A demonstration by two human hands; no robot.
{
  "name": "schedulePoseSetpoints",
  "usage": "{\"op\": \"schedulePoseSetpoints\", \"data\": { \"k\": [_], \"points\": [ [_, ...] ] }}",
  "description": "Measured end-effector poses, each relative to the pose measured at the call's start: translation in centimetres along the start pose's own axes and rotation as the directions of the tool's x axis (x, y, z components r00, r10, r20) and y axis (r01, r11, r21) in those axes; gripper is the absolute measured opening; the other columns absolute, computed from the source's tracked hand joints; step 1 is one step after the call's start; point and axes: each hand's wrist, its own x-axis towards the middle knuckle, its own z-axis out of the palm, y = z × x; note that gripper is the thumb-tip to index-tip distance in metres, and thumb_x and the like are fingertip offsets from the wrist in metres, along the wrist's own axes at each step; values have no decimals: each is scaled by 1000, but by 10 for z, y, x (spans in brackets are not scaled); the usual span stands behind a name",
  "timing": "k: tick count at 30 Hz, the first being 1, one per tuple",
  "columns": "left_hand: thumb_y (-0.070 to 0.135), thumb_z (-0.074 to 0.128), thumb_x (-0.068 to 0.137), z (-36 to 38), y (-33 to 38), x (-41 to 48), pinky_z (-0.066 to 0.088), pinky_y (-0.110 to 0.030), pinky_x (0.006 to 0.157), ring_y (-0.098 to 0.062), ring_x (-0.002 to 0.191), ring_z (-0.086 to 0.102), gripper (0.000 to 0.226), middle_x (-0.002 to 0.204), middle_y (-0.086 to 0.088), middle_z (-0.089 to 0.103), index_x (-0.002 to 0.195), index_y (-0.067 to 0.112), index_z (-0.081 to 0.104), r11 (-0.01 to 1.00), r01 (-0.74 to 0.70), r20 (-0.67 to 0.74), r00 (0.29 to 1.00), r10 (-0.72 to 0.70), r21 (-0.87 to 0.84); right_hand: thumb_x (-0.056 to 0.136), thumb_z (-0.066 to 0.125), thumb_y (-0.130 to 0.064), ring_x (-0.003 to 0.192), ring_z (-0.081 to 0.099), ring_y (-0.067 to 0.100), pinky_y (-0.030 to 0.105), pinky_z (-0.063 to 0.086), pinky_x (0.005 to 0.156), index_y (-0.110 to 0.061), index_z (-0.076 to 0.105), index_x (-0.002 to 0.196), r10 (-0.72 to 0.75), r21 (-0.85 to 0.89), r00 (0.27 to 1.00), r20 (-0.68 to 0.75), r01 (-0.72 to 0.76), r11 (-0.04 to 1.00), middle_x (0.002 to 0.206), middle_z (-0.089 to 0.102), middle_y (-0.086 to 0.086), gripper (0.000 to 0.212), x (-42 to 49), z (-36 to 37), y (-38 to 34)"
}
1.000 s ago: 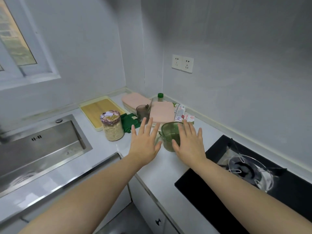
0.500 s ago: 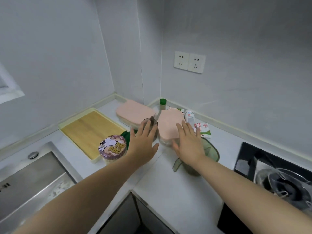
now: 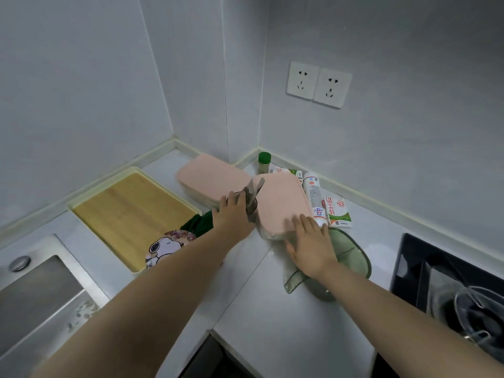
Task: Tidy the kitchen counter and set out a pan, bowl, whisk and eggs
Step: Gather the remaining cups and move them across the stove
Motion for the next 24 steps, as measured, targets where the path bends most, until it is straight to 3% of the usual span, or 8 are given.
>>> {"op": "schedulePoseSetpoints", "data": {
  "k": [3,8,11,14,17,20,24],
  "points": [
    [47,63,83,0,-1,13,23,-56,112,-34,143,11,91,157,-8,8,150,22,7,999,41,45,998,-40,-21,97,37,-45,145,12,23,48,5,117,-13,16,150,-1,34,1000,-1,1,999,157,16,6,65,4,2,4],
    [46,69,78,3,-1,29,39,-52,103,-35,130,33,93,146,-11,28,148,23,12,997,46,58,997,-42,-61,97,34,-46,146,10,23,43,3,118,-15,18,150,-40,67,999,-14,41,997,157,16,6,63,5,5,14],
    [42,70,79,1,-1,33,44,-45,94,-32,120,40,87,134,-13,36,145,20,18,998,32,37,999,-31,-45,84,12,-60,145,15,23,40,5,118,-14,22,149,-55,67,998,-42,57,996,155,22,6,80,2,9,20],
    [41,70,78,-2,2,34,45,-41,90,-30,114,41,82,128,-13,38,142,19,23,1000,6,20,1000,-5,-30,70,-2,-60,144,17,21,36,4,118,-15,23,148,-46,35,998,-39,48,998,154,24,4,93,2,12,24],
    [44,68,77,-5,3,27,44,-41,91,-29,113,40,85,127,-13,37,143,19,23,999,-23,21,1000,23,-25,83,15,-58,144,17,21,35,5,118,-15,25,148,-27,77,998,-50,31,997,154,25,5,78,0,11,25],
    [48,67,76,-6,2,17,43,-41,90,-30,113,41,88,123,-13,38,145,18,21,998,-58,33,998,58,-24,94,45,-34,139,27,24,34,15,116,-11,36,143,7,167,990,-143,17,986,148,36,8,55,-6,7,26],
    [53,67,75,-6,3,1,45,-44,93,-31,118,41,93,125,-13,37,146,20,16,994,-99,30,994,100,-45,91,53,-25,115,46,28,34,36,99,-7,54,122,146,275,962,-232,-79,958,125,54,12,36,-15,4,29]
  ]
}}
